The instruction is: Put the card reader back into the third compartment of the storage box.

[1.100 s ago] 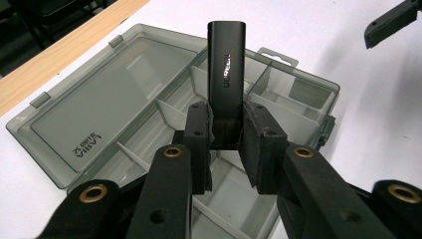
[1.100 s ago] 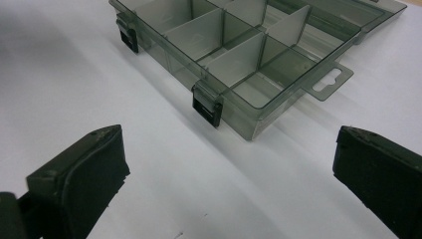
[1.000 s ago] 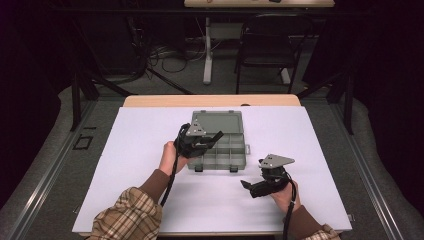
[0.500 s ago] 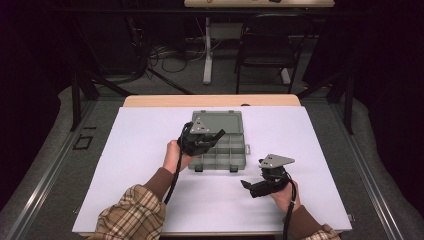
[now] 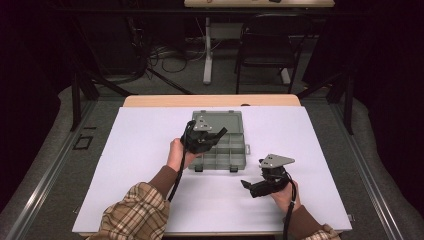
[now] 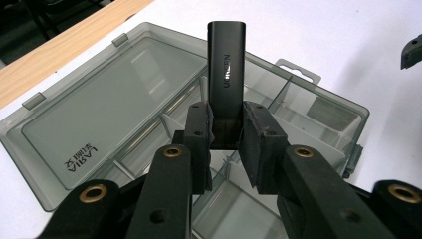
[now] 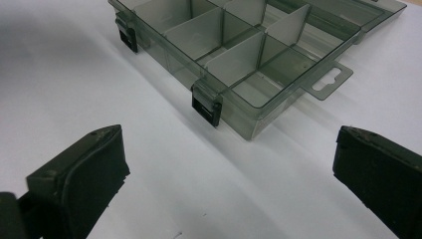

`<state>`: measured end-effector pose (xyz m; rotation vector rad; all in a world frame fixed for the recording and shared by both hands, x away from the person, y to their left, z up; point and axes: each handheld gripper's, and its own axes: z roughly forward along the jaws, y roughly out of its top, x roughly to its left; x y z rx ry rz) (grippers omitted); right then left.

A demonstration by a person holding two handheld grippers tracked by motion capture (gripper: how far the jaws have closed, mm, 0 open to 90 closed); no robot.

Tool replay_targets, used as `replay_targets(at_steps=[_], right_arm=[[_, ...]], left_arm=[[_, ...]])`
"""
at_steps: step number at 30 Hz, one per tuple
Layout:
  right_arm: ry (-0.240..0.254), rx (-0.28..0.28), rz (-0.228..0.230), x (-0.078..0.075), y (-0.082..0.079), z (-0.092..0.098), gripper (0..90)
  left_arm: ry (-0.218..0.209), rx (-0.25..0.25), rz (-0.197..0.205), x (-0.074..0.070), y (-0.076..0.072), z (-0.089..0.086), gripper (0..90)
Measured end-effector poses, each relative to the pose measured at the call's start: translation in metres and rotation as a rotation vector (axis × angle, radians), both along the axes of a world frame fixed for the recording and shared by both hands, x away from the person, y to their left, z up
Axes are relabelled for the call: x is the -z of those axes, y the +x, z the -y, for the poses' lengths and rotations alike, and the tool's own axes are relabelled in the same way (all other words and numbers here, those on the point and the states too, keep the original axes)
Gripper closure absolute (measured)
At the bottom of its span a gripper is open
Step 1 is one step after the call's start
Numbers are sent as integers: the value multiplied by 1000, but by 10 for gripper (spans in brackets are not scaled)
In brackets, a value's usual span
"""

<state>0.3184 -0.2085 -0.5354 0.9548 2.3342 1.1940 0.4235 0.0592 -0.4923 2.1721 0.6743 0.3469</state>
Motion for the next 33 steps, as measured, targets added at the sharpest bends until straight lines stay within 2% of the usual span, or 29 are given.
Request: replay_targets(at_steps=[14, 33], right_arm=[[-2, -1, -3, 0, 0, 0, 0], [-5, -2, -4, 1, 0, -1, 0]], left_arm=[[-1, -29, -27, 8, 5, 5, 741], [28, -64, -52, 16, 8, 15, 741]])
